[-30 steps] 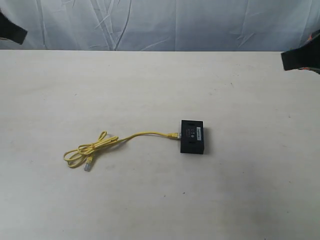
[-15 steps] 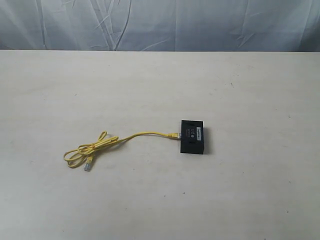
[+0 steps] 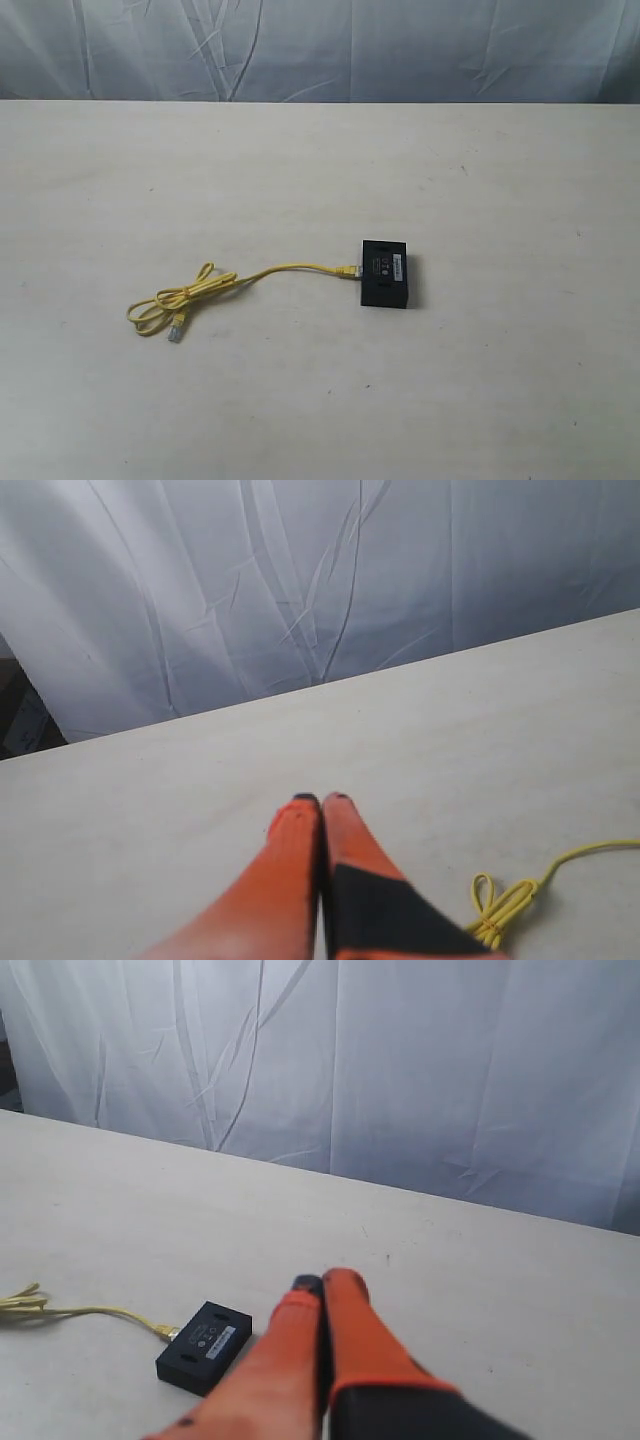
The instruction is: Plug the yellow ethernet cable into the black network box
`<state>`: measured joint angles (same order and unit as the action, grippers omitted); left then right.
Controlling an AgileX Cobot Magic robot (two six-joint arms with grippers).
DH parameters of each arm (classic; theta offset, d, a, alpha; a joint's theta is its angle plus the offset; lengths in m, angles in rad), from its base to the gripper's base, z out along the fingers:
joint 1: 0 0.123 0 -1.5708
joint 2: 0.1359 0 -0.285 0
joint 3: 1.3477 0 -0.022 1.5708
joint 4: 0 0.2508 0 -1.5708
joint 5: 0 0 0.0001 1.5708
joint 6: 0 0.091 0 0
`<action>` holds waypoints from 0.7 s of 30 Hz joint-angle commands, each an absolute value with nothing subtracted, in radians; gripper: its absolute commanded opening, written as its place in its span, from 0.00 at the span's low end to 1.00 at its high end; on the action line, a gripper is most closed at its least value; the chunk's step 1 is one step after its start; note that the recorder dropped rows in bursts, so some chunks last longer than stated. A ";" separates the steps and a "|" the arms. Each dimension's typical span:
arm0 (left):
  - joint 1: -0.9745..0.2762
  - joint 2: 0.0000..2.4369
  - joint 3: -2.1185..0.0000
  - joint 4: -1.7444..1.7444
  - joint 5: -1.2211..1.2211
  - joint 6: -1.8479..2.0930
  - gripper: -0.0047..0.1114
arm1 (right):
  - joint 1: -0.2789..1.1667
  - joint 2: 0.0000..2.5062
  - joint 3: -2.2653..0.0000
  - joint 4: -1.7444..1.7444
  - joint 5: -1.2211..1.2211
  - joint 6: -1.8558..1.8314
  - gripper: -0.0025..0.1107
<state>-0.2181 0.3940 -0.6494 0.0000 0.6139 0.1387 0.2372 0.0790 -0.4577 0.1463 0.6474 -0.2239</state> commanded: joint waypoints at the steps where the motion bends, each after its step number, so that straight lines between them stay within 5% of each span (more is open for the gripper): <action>1: -0.213 0.386 -0.646 -0.006 0.606 0.134 0.04 | 0.232 0.074 -0.453 0.139 0.641 -0.223 0.01; 21: -0.213 0.386 -0.646 -0.006 0.606 0.134 0.04 | 0.232 0.016 -0.242 0.026 0.446 -0.022 0.01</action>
